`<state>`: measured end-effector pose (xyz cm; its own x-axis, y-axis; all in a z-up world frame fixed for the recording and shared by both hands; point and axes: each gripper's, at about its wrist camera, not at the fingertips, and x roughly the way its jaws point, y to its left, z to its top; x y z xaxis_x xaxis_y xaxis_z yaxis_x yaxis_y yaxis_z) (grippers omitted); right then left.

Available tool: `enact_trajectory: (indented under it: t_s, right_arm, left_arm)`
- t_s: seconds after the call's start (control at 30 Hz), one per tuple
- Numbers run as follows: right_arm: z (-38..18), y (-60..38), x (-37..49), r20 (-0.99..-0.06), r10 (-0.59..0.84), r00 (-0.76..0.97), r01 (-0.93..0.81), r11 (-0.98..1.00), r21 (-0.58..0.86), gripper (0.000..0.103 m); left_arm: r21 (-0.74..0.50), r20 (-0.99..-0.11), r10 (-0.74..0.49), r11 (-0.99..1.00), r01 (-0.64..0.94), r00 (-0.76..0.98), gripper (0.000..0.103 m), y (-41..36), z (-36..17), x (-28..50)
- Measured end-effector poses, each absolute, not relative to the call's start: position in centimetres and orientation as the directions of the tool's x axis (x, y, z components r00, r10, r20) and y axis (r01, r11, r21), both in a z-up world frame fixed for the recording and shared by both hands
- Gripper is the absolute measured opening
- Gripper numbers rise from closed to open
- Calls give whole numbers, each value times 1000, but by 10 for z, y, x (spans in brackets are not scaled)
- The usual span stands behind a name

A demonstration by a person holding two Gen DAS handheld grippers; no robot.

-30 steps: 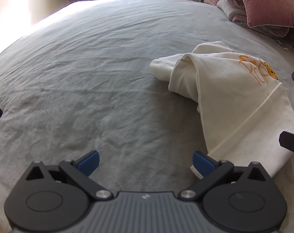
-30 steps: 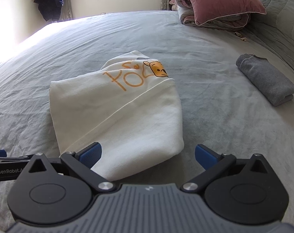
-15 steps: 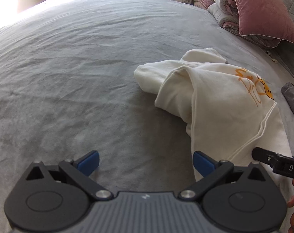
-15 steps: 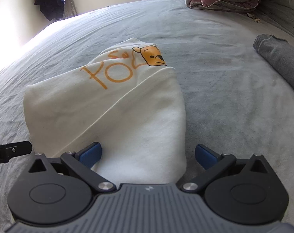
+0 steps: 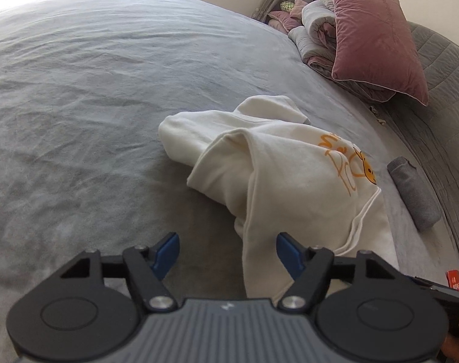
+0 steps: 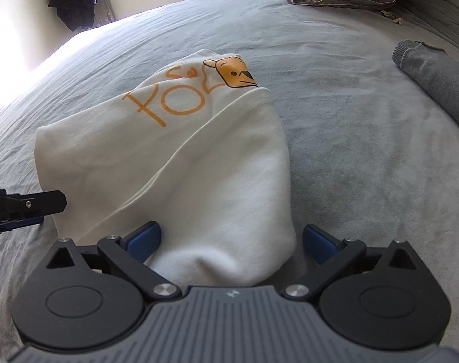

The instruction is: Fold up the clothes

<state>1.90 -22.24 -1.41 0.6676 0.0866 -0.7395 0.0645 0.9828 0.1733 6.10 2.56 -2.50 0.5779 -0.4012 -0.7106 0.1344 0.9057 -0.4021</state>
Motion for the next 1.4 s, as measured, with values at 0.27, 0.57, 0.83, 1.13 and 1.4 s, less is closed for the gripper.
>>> enact_trajectory:
  t_s: [0.27, 0.57, 0.83, 1.13, 1.4]
  right_arm:
    - [12, -228, -7, -642, 165, 749, 57, 949, 311, 18]
    - [26, -194, -10, -570, 370, 734, -176, 914, 366, 17]
    - [38, -163, -12, -498, 540, 679, -374, 837, 398, 16]
    - [19, -118, -12, -573, 598, 560, -470, 799, 375, 17]
    - [32, -136, -18, -542, 621, 566, -462, 784, 415, 52]
  left_arm:
    - [-468, -666, -423, 878, 97, 615, 52, 40, -17, 53]
    - [-600, -508, -559, 775, 197, 655, 84, 64, 15, 40]
    - [-632, -394, -645, 708, 316, 655, 85, 62, 29, 33]
    - [-550, -481, -613, 768, 328, 627, 41, 42, 21, 36]
    - [-523, -500, -536, 813, 257, 680, 11, 60, 24, 32]
